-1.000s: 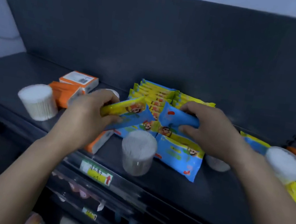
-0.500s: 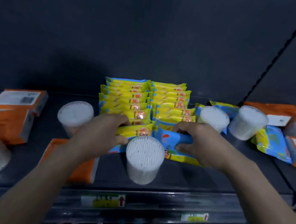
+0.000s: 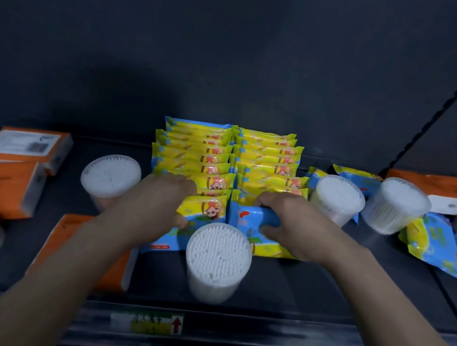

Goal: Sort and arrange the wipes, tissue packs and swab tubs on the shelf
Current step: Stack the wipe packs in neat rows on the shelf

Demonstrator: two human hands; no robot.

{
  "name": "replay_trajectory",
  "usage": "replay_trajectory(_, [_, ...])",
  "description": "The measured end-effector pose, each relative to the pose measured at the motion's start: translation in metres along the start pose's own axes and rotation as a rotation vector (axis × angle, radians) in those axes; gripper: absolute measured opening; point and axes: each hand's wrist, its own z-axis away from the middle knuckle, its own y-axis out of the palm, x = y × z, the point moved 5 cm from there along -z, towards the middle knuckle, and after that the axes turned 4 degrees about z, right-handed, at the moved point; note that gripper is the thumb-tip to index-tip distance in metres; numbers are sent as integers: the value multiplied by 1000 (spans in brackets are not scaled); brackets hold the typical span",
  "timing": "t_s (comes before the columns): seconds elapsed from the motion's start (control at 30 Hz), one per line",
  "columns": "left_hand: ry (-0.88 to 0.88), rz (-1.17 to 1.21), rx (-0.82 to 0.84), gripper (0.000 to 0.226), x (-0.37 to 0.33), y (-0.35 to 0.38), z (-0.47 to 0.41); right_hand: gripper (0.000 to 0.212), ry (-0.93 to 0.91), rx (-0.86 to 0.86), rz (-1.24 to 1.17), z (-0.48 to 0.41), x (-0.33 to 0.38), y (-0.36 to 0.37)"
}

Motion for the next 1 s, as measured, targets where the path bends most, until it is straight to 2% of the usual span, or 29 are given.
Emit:
replay_trajectory(0.17, [-22,-31,0,61,1,7,2,35,-36,-7,71,-7,-1,-2])
replay_trajectory(0.43, [97,-17,-243,69,-5,6,8,36,-53,-105,190,-4,3,-2])
replay_trajectory(0.73, [140,3,-332,72,-3,6,24,43,-6,-125,274,1,9,1])
replay_trajectory(0.87, [143,98,-420,54,2,-6,42,41,16,-159,253,6,15,-4])
replay_trajectory(1.0, [90,161,-440,30,20,-23,66,34,-17,-271,156,9,42,-25])
